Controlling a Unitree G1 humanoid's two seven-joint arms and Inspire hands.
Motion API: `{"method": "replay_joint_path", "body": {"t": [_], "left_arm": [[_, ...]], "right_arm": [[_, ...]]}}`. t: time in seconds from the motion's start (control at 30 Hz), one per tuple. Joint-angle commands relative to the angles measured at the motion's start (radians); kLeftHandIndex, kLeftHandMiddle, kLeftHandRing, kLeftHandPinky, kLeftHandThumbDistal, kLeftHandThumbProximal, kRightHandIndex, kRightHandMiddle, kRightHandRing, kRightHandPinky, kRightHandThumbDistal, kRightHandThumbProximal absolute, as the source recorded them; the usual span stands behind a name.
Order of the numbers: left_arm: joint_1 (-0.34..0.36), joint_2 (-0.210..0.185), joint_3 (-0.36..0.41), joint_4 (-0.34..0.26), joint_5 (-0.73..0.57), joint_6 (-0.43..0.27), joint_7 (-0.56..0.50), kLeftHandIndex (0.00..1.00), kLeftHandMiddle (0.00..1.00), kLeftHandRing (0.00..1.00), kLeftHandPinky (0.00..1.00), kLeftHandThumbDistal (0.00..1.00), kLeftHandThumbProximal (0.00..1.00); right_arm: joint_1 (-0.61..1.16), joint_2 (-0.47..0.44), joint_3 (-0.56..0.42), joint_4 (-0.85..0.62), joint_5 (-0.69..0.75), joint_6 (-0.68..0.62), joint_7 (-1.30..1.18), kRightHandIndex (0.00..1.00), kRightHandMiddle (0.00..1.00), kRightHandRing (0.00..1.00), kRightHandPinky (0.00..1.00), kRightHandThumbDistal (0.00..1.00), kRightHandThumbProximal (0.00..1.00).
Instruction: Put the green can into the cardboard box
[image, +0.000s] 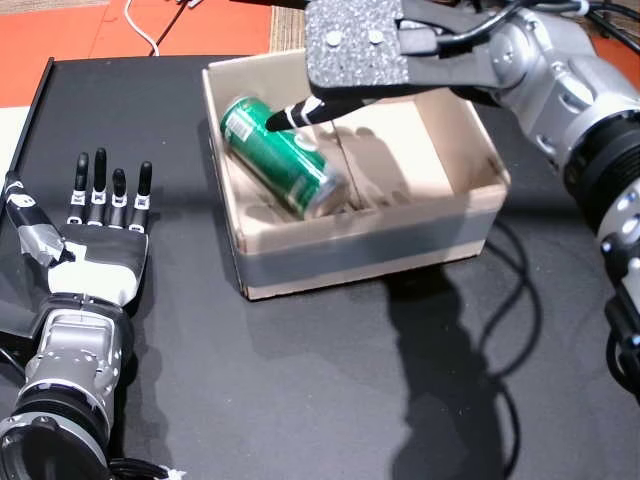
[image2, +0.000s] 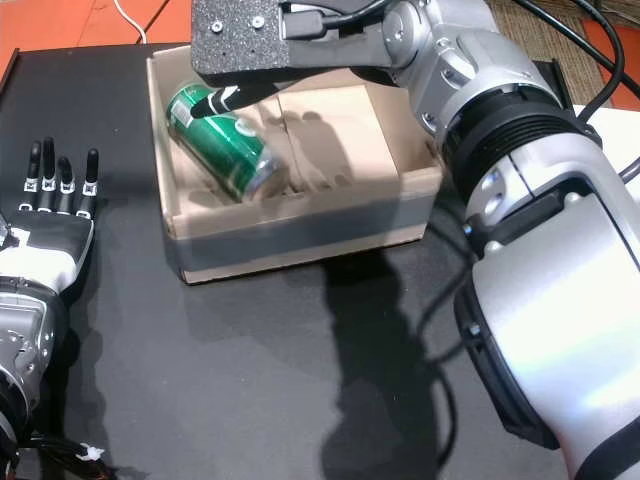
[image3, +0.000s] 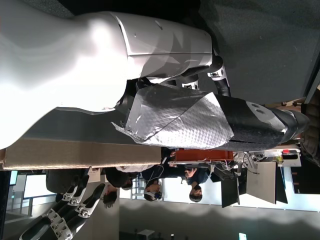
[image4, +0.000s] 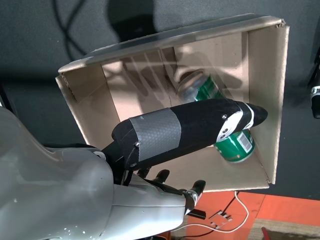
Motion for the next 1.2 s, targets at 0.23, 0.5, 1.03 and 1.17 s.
{"method": "replay_joint_path", "body": {"t": [0.23,0.5,1.03,1.17], "left_arm": [[0.025,-0.007,0.009,0.01,-0.002,-0.005,0.023,0.54,0.27,0.43,0.79,0.86,0.89],[0.029,-0.001,0.018,0.01,-0.005,0.006,0.002,0.54,0.29,0.45,0.76,0.83,0.88],[0.027,0.014,0.012,0.011,0.007,0.009,0.011,0.53,0.27,0.44,0.75,0.83,0.93],[0.028,0.016,0.014,0.011,0.005,0.01,0.008,0.52,0.29,0.44,0.78,0.81,0.91]], "right_arm": [[-0.009,-0.004,-0.003,-0.002,0.007,0.003,0.008,0.86,0.9,0.92,0.96,1.0,0.78],[-0.021,-0.025,0.036,-0.01,-0.035,-0.041,-0.075,0.77,0.81,0.86,0.96,1.0,0.84],[0.073,-0.114,0.006,-0.063,-0.022,-0.329,-0.899,0.77,0.84,0.93,0.99,0.88,0.6],[0.122,-0.149,0.002,-0.095,-0.014,-0.405,-0.98,0.77,0.85,0.92,0.99,0.95,0.68]]}}
